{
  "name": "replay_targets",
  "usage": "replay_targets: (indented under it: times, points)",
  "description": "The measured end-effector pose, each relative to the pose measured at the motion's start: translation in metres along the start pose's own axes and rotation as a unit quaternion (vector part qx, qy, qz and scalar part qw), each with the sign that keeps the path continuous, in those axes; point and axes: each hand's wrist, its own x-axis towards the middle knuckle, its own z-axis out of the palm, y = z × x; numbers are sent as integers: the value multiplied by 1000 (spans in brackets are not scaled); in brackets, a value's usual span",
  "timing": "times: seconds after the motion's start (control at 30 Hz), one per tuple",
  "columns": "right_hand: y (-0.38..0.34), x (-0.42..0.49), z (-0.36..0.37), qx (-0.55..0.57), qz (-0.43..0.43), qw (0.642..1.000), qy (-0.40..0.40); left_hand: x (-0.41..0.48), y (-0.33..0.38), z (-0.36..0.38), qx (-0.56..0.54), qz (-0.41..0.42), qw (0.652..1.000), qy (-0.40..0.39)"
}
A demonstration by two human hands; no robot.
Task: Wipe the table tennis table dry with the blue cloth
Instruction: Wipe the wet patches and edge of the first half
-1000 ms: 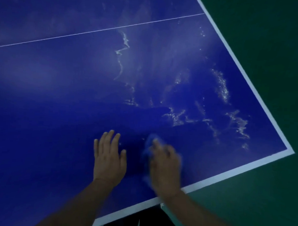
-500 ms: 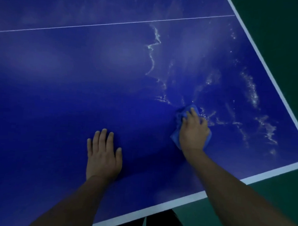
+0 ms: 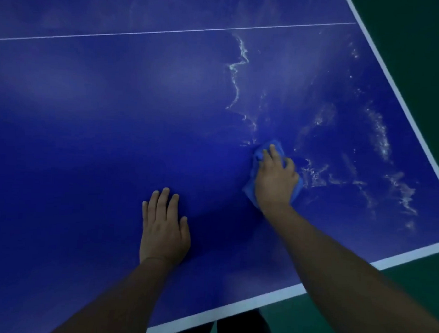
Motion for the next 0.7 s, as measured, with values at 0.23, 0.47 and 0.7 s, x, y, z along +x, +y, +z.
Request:
replay_targets:
  times: [0.23,0.47,0.7]
  points:
    - [-76,-134,15,26,-291,956,8,1,-7,-11,-144,-32,989,14]
    - [-88,1,26,48,-193,980,8,6,-46,-41,-138,-56,989,19]
    - [-135,-67,-40,390,-63,918,-23,40,28,-73,-414,-260,872,22]
